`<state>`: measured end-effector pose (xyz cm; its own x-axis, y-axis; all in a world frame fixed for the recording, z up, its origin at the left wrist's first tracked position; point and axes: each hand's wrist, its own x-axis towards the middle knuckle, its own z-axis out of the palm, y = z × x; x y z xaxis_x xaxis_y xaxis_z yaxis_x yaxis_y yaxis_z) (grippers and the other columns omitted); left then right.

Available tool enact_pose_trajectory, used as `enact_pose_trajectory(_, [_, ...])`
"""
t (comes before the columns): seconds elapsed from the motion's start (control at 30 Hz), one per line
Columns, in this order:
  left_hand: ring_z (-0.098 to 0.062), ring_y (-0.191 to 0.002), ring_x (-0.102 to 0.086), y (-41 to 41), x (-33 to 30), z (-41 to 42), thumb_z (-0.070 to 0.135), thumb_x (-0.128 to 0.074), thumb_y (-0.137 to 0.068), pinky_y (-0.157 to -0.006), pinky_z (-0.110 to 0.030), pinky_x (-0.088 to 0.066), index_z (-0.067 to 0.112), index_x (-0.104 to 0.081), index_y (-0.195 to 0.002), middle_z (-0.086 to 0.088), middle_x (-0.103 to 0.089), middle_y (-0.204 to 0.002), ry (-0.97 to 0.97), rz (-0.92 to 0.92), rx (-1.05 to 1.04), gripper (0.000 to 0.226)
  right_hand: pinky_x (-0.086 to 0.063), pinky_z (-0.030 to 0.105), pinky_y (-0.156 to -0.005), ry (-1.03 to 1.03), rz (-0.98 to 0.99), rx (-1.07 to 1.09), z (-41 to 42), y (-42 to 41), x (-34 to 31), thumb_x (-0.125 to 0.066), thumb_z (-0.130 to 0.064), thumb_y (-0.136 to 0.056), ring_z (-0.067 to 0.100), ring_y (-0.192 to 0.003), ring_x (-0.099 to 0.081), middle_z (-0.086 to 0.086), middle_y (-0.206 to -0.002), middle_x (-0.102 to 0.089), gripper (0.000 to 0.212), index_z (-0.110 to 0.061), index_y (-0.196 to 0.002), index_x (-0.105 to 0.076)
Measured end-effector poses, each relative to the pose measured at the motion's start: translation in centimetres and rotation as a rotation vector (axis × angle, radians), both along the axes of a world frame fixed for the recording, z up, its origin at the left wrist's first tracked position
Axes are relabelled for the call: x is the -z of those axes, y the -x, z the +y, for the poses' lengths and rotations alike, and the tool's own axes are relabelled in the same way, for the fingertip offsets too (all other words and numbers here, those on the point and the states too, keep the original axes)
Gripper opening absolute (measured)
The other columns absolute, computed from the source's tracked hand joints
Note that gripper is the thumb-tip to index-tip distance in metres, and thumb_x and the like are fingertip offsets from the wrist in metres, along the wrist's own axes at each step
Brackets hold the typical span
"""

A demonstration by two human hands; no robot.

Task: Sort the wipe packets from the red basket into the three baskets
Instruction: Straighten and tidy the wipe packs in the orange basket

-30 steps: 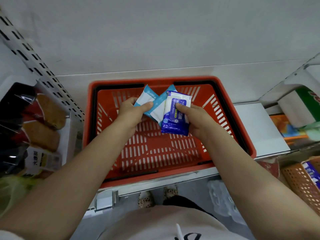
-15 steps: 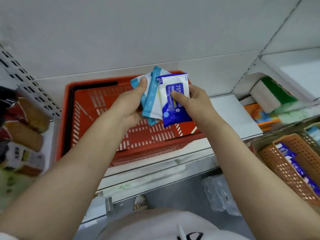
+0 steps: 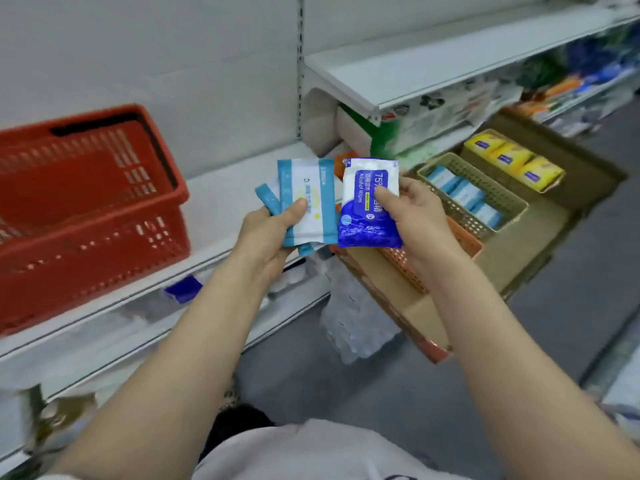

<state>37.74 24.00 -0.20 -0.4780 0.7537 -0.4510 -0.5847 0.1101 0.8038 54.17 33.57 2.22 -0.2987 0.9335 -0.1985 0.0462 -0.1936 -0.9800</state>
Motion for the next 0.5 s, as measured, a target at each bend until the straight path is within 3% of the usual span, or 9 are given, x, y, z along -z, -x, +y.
enact_pose_trajectory(0.1, [-0.019, -0.076, -0.074, -5.5, 2.0, 1.8, 0.005, -0.063, -0.093, -0.06, -0.038, -0.061, 0.007, -0.064, -0.109, -0.005, -0.077, -0.09, 0.037, -0.012, 0.056, 0.015, -0.059, 0.045, -0.084, 0.086, 0.017, 0.039, 1.4, -6.0, 2.1, -0.065, -0.01, -0.093, 0.026, -0.085, -0.073, 0.014, -0.097, -0.076, 0.013, -0.008, -0.107, -0.065])
enact_pose_trajectory(0.23, [-0.027, -0.094, -0.072, -9.1, 3.9, 4.9, 0.006, -0.063, -0.093, -0.082, -0.051, -0.059, 0.009, -0.06, -0.12, -0.011, -0.072, -0.114, 0.058, 0.032, 0.085, 0.027, -0.06, 0.04, -0.075, 0.151, 0.019, 0.1, 4.2, -10.7, 4.1, -0.068, -0.011, -0.091, 0.024, -0.077, -0.073, 0.016, -0.096, -0.075, 0.021, -0.003, -0.11, -0.065])
enact_pose_trajectory(0.33, [-0.028, -0.1, -0.071, -10.1, 5.6, 8.1, 0.011, -0.063, -0.094, -0.077, -0.05, -0.06, 0.012, -0.057, -0.127, -0.009, -0.072, -0.116, 0.08, 0.052, 0.096, 0.033, -0.059, 0.037, -0.074, 0.164, 0.005, 0.118, 6.9, -12.5, 5.5, -0.07, -0.01, -0.089, 0.021, -0.075, -0.072, 0.014, -0.096, -0.075, 0.011, -0.012, -0.099, -0.067])
enact_pose_trajectory(0.5, [-0.024, -0.094, -0.073, -11.4, 8.2, 14.7, 0.014, -0.063, -0.095, -0.08, -0.051, -0.059, 0.016, -0.06, -0.122, -0.005, -0.075, -0.107, 0.099, -0.013, 0.057, 0.027, -0.06, 0.036, -0.072, 0.178, -0.06, 0.144, 13.0, -14.4, 6.6, -0.073, -0.009, -0.087, 0.022, -0.076, -0.072, 0.014, -0.098, -0.074, 0.016, -0.011, -0.1, -0.066])
